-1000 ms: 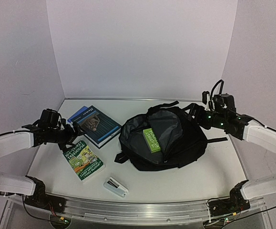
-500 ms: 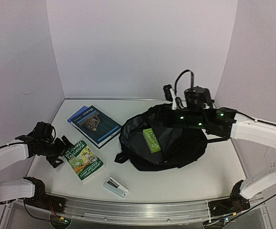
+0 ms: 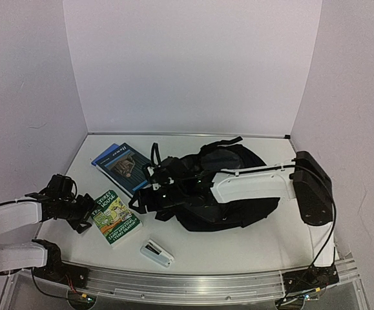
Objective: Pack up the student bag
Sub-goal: Pick up the book from the center of the board.
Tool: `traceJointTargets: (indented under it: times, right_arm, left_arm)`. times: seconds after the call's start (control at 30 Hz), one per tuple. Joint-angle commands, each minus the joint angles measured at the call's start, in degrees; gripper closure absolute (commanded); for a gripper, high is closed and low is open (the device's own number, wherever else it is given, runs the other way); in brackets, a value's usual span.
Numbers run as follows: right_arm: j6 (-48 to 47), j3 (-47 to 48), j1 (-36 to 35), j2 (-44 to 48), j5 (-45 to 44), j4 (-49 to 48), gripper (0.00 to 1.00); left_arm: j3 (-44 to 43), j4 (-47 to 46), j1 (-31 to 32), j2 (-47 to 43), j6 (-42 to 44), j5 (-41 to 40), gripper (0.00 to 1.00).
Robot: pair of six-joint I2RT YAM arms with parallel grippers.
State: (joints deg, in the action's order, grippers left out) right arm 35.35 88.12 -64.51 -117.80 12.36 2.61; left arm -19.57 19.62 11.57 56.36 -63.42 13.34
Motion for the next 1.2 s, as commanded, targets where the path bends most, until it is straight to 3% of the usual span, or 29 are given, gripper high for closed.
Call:
traceJointTargets:
  times: [0.0, 0.2, 0.63, 0.77, 1.03, 1.1, 1.17]
  right_arm:
    - [1.3, 7.5, 0.3, -6.4, 2.2, -1.4, 0.20]
    - [2.8, 13.8, 0.3, -15.5, 4.0, -1.1, 0.23]
    - [7.8, 21.0, 0.4, -24.9, 8.4, -1.2, 0.28]
    - [10.4, 22.0, 0.4, -27.2, 13.1, -4.3, 0.31]
    - [18.8, 20.6, 0.4, -28.4, 17.2, -15.9, 0.44]
    - [19.4, 20.9, 0.4, -28.4, 17.1, -16.9, 0.49]
    - [19.2, 20.8, 0.3, -27.3, 16.5, -18.0, 0.62]
  left_arm:
    - [0.1, -4.0, -0.2, 0.5, 0.3, 0.9, 0.22]
    - [0.8, -5.4, -0.3, 2.9, 0.1, 1.4, 0.36]
    - [1.7, -8.2, -0.2, 5.3, -0.7, 2.6, 0.44]
    - [2.6, -9.4, -0.2, 5.1, -1.7, 3.2, 0.53]
    - [3.6, -10.9, -0.2, 4.3, -3.3, 4.7, 0.63]
    - [3.5, -10.6, -0.3, 3.9, -3.3, 4.7, 0.63]
    - [3.1, -9.7, -0.3, 3.0, -3.1, 4.5, 0.62]
